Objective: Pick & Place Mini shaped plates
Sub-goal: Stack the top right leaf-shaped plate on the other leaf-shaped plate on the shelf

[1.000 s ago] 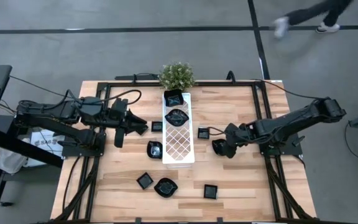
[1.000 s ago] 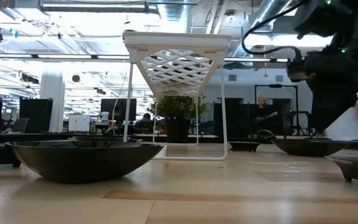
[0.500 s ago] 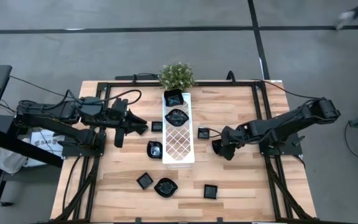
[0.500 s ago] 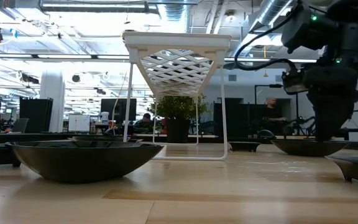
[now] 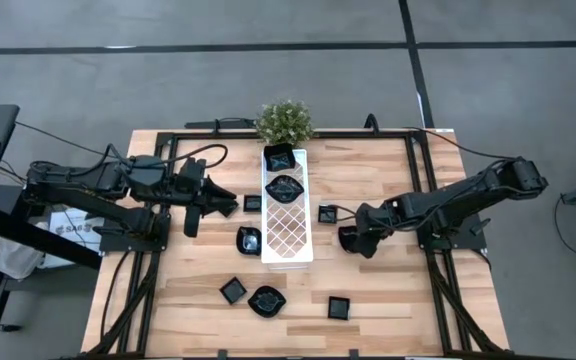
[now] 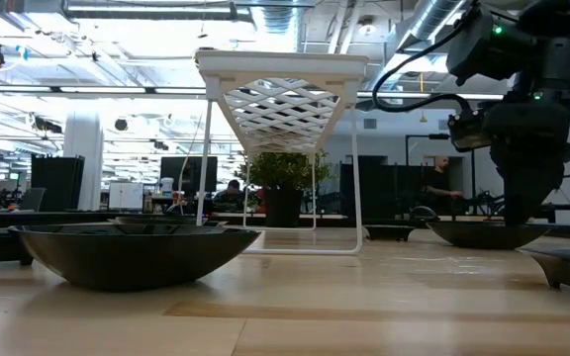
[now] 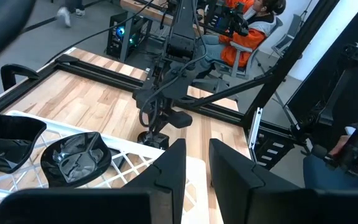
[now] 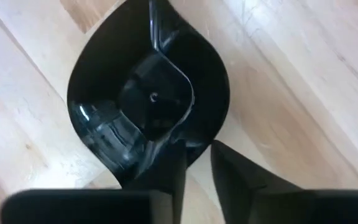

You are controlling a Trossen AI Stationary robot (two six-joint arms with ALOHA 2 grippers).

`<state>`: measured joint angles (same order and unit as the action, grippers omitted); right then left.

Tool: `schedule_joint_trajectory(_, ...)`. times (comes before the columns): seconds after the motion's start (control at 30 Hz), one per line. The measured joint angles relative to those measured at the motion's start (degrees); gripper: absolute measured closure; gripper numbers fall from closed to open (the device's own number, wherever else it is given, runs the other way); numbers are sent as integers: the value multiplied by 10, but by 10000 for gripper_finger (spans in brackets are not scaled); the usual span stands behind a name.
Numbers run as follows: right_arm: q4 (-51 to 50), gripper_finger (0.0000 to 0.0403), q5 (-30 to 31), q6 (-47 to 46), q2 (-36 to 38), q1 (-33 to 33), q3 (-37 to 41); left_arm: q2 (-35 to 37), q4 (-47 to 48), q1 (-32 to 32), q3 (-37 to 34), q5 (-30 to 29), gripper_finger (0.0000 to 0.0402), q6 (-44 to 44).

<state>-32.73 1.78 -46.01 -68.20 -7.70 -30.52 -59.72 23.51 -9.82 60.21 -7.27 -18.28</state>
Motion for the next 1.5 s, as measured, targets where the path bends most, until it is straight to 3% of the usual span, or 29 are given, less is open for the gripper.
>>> schedule_joint_trajectory(0.2, 0, 397, -5, 1, 0, 0, 0, 0, 0, 0, 0, 0, 330, 0)
schedule_joint_trajectory(0.67, -13, 402, -14, 51, 0, 12, -52, 0, 0, 0, 0, 0, 330, 0)
schedule_joint_trajectory(1.5, -288, 403, -13, 319, 0, 247, -341, 0, 4, 0, 0, 0, 330, 0)
